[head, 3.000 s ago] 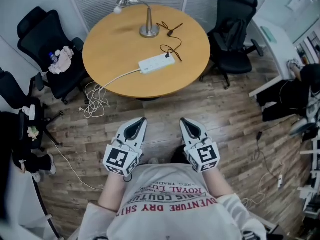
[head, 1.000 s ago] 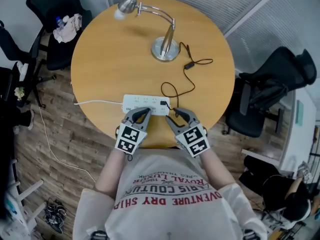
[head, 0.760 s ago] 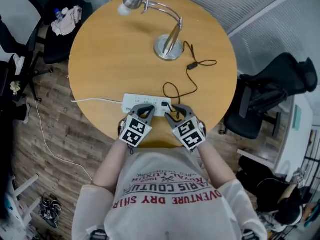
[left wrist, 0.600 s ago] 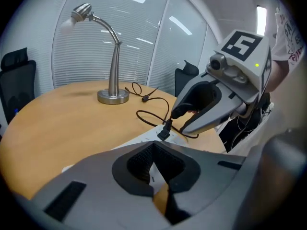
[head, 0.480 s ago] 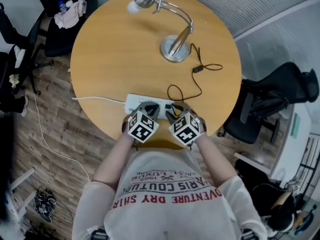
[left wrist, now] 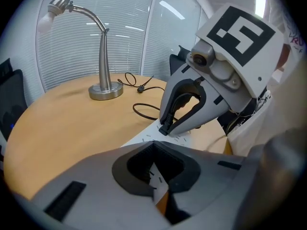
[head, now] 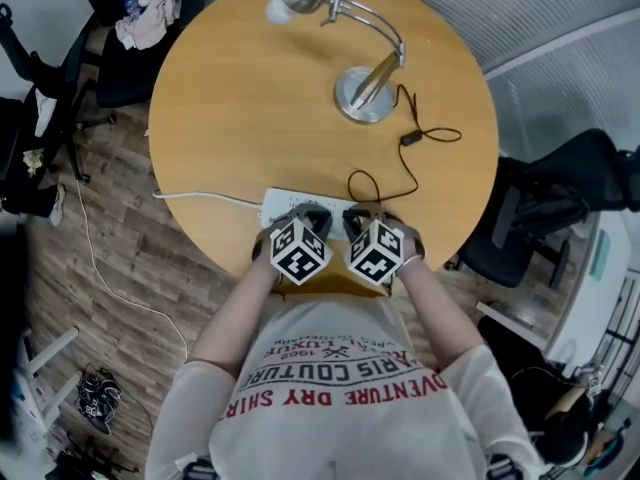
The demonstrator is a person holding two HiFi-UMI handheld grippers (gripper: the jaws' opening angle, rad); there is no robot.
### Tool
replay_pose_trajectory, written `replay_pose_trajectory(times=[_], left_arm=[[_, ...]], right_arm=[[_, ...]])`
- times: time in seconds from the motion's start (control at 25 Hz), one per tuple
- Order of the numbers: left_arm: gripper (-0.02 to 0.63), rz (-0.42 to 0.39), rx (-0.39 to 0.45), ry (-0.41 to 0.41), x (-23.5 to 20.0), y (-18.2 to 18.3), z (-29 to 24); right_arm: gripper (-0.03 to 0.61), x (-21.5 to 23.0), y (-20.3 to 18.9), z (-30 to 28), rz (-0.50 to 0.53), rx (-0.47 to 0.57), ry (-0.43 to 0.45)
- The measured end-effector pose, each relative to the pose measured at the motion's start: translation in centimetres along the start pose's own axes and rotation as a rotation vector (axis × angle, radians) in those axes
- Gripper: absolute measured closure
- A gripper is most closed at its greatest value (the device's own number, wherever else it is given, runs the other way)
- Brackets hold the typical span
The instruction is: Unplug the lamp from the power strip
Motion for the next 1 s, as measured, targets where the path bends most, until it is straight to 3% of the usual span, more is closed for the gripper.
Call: replay_pose_trajectory(times=[0.24, 0.44, 0.92, 1.0], left_arm=[[0.586, -0.008, -0.010, -0.024, -0.1, 0.0, 0.0], [0.586, 0.007, -0.021, -0.052, -0.2, 0.1, -0.2], [0.588, -0.043, -0.008, -0.026, -0.2, 0.2, -0.4], [0.588, -0.050, -0.007, -0.018, -0.2, 0.3, -0.4]], right_arm=[[0.495, 0.1, 0.2, 0.0, 0.083, 0.007, 0.080], [0.502, 0.1, 0.2, 0.2, 0.168, -0.008, 0.082], [0.508, -0.2, 0.2, 0.7, 0.155, -0.014, 0.084], [0.508, 0.5, 1.0, 2.2, 0.107, 0.035, 0.083]])
Point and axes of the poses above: the fingertips, and each gripper's own axes: z backward along the fingers, x to its right, y out of its top, the point moved 2 cm from there along z, backward along the fingers, and after that the axes turned 5 degrees about -y, right-handed, at the moved point
